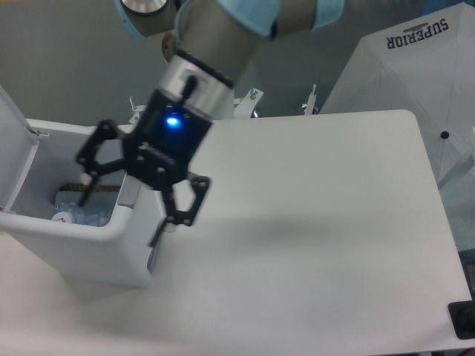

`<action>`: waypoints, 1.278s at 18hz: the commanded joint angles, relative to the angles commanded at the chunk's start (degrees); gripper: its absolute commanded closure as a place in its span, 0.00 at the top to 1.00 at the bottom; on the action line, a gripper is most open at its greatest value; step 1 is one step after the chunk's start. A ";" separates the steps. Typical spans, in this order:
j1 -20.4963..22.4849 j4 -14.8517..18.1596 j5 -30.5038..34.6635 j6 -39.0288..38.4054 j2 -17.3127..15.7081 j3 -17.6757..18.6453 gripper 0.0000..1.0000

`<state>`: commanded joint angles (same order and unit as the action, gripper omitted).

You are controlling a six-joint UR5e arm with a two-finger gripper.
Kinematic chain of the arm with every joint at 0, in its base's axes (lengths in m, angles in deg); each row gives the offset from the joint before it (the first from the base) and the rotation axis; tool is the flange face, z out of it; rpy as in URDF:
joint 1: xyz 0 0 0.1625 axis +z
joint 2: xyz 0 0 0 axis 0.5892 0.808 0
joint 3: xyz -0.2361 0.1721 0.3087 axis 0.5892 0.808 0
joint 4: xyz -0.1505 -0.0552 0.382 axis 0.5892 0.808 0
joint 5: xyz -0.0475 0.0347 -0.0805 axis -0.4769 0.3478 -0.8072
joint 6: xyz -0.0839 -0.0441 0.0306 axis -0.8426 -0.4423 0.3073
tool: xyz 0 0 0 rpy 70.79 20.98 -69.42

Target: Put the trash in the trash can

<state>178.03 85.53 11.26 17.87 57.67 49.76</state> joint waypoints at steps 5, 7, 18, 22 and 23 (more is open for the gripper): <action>2.73 0.18 0.44 2.56 0.18 0.26 1.00; 3.35 0.35 2.19 4.67 0.26 0.88 1.00; 8.45 3.42 25.29 20.15 2.02 10.55 1.00; 7.66 14.73 38.64 31.36 3.25 8.80 1.00; 6.87 18.16 41.19 34.44 3.60 7.75 1.00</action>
<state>184.91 103.69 52.45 52.32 61.27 57.51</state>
